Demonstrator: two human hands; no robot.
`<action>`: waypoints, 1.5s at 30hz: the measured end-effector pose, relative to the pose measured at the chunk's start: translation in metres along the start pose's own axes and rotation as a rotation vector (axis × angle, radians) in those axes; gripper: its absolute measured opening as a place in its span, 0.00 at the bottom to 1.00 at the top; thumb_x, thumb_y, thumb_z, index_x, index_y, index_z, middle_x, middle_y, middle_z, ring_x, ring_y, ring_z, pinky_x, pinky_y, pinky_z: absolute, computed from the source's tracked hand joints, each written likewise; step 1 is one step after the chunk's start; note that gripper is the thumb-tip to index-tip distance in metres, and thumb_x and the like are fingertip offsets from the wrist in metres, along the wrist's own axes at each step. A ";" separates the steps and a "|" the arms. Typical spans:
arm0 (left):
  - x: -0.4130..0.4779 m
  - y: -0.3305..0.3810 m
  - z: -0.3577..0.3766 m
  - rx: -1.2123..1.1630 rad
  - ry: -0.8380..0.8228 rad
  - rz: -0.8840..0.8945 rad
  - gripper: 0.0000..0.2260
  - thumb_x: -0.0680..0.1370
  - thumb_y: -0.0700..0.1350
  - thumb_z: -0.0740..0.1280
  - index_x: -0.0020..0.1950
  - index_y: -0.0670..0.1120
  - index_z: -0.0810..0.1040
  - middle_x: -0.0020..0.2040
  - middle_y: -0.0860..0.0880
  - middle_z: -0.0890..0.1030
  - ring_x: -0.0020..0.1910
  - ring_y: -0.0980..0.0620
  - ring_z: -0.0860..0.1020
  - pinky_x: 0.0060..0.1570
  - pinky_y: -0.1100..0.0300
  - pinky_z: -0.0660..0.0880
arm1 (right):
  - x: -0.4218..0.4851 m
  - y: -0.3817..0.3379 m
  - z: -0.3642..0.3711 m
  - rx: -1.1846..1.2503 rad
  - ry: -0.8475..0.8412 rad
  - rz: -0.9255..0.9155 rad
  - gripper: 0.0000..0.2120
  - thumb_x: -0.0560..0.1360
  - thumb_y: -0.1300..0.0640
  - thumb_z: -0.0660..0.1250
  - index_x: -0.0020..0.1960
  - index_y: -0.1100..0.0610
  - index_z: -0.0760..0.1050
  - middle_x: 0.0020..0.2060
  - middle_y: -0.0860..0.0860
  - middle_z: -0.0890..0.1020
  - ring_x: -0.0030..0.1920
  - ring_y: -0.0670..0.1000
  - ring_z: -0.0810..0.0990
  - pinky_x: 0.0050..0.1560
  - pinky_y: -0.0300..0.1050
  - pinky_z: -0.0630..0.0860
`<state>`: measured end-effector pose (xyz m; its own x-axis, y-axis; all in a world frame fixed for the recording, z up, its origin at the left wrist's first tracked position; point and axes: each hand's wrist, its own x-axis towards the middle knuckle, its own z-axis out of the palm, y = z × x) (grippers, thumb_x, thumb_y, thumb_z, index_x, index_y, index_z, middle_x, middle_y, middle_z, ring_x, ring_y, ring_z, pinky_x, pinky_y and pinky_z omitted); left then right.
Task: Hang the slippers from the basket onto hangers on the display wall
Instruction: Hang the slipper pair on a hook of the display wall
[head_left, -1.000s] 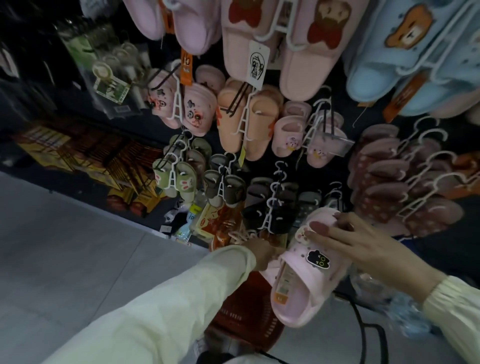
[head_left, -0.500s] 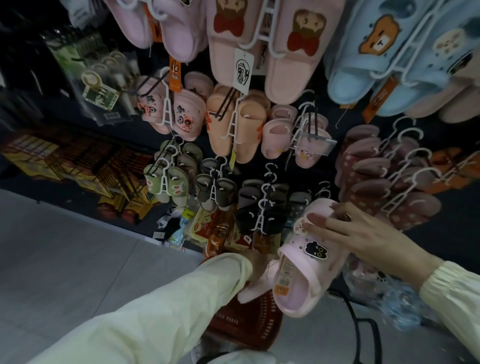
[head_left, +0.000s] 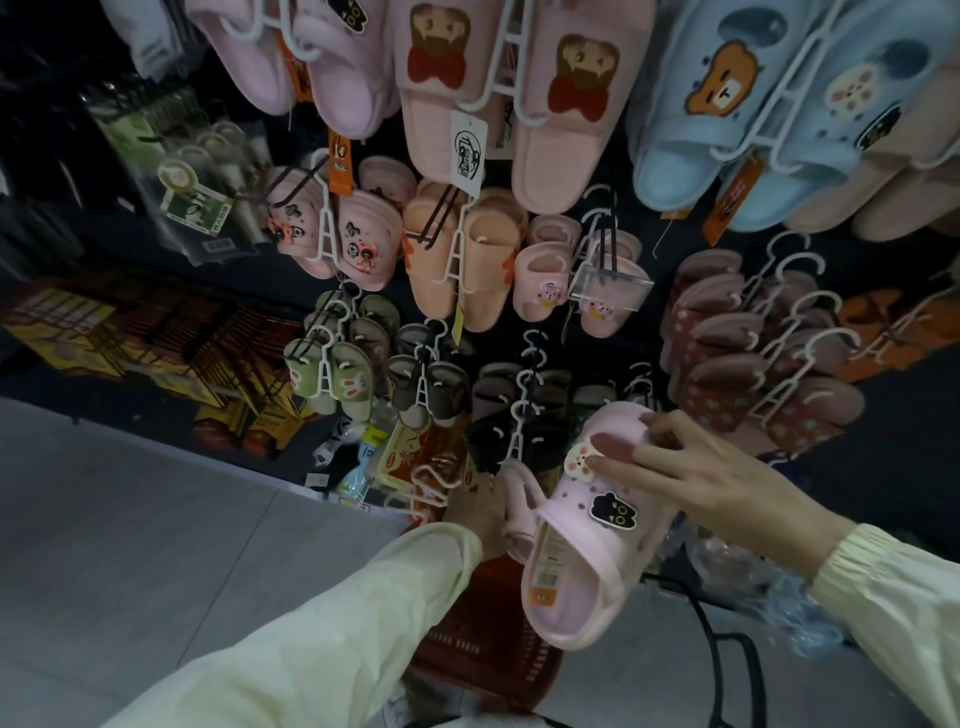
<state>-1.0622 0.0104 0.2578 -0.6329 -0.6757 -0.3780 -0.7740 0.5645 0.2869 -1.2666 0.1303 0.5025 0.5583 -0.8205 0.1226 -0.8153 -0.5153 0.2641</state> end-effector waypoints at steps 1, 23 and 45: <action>0.000 -0.004 0.003 -0.016 0.018 -0.003 0.36 0.76 0.56 0.67 0.78 0.45 0.57 0.74 0.40 0.64 0.69 0.39 0.68 0.65 0.47 0.70 | -0.001 0.000 -0.002 0.019 -0.005 0.014 0.43 0.61 0.77 0.68 0.74 0.60 0.67 0.46 0.49 0.76 0.48 0.55 0.68 0.64 0.46 0.65; -0.003 0.000 -0.024 -0.064 -0.098 0.001 0.28 0.77 0.44 0.65 0.76 0.46 0.61 0.67 0.40 0.75 0.63 0.37 0.76 0.59 0.47 0.75 | -0.013 0.007 0.012 0.092 -0.060 0.026 0.51 0.55 0.74 0.79 0.75 0.57 0.65 0.55 0.46 0.73 0.52 0.58 0.72 0.50 0.50 0.78; -0.051 0.025 -0.133 0.265 0.270 0.371 0.51 0.70 0.47 0.70 0.81 0.57 0.36 0.62 0.43 0.71 0.46 0.39 0.77 0.42 0.51 0.73 | 0.005 0.021 0.051 0.028 0.015 -0.017 0.42 0.60 0.74 0.75 0.73 0.56 0.72 0.46 0.48 0.75 0.45 0.59 0.76 0.51 0.48 0.68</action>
<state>-1.0523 -0.0043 0.4011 -0.8731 -0.4856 -0.0433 -0.4872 0.8660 0.1127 -1.2890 0.1028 0.4595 0.5741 -0.8079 0.1329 -0.8096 -0.5358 0.2396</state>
